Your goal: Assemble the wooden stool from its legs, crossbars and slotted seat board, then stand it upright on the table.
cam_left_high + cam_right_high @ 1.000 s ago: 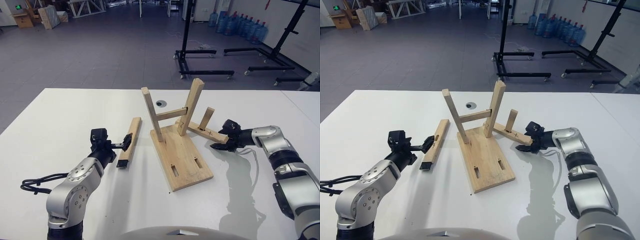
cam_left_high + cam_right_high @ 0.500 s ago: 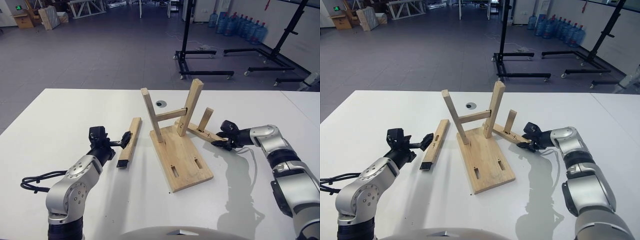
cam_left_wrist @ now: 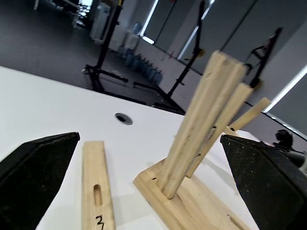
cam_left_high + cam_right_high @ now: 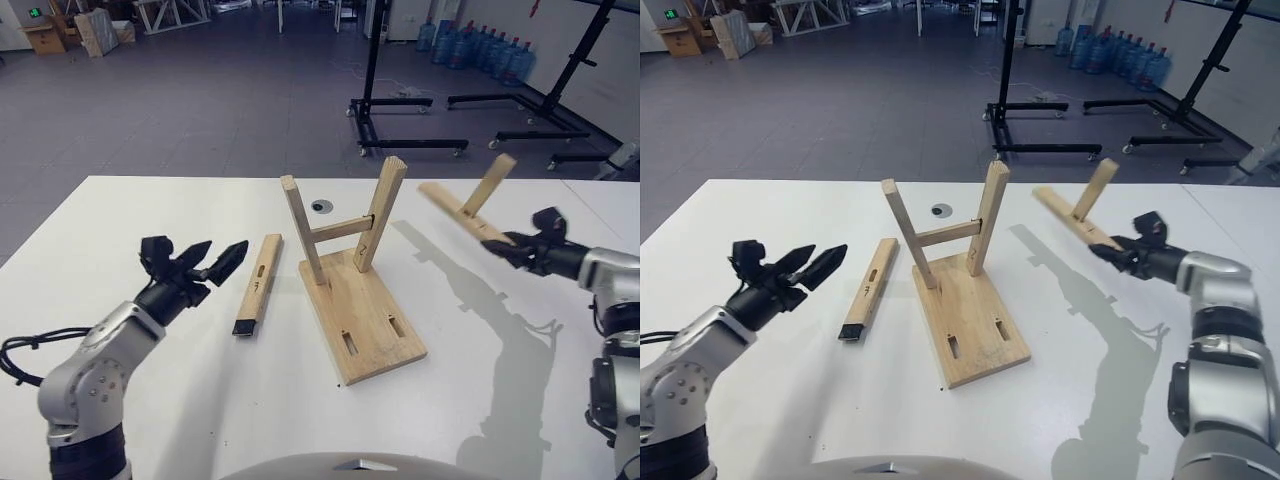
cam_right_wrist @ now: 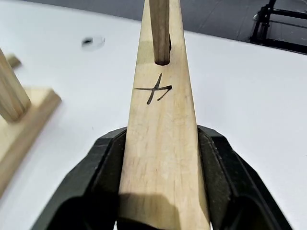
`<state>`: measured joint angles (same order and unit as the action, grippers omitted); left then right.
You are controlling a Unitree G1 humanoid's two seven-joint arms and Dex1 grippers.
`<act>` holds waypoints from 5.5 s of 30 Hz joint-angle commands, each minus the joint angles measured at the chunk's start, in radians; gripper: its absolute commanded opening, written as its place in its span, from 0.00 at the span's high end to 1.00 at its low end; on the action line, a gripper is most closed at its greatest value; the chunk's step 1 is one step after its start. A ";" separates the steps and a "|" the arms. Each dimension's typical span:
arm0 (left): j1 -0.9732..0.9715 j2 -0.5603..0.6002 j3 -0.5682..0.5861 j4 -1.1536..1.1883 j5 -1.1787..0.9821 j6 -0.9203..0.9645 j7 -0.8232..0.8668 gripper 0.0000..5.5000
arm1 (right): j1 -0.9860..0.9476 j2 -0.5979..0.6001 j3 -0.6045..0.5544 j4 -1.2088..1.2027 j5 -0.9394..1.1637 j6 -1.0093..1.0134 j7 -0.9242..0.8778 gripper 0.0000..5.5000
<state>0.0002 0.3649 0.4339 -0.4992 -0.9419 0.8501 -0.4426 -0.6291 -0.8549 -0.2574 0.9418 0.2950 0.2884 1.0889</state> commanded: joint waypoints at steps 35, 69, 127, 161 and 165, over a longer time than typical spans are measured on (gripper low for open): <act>-0.408 -0.111 -0.323 0.176 -0.673 -0.062 0.211 0.02 | 0.311 0.376 0.064 -1.214 0.934 0.744 -0.205 0.63; -0.404 -0.133 -0.305 0.198 -0.607 -0.084 0.232 0.60 | 0.316 0.367 0.140 -1.216 0.865 0.719 -0.222 0.56; -0.381 0.188 -0.343 0.191 -0.211 -0.018 -0.407 0.62 | 0.412 0.091 0.474 -0.892 -0.194 0.096 -0.056 0.13; -0.292 0.131 -0.534 0.256 0.200 -0.214 -0.572 0.62 | 0.437 0.151 0.489 -0.876 -0.203 0.080 -0.086 0.13; -0.276 0.137 -0.587 0.313 0.301 -0.300 -0.589 0.62 | 0.435 0.155 0.492 -0.875 -0.205 0.079 -0.086 0.13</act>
<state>-0.3041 0.4856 -0.1146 -0.2246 -0.7281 0.5661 -1.0264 -0.1989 -0.7040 0.2275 0.0613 0.0998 0.3658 1.0035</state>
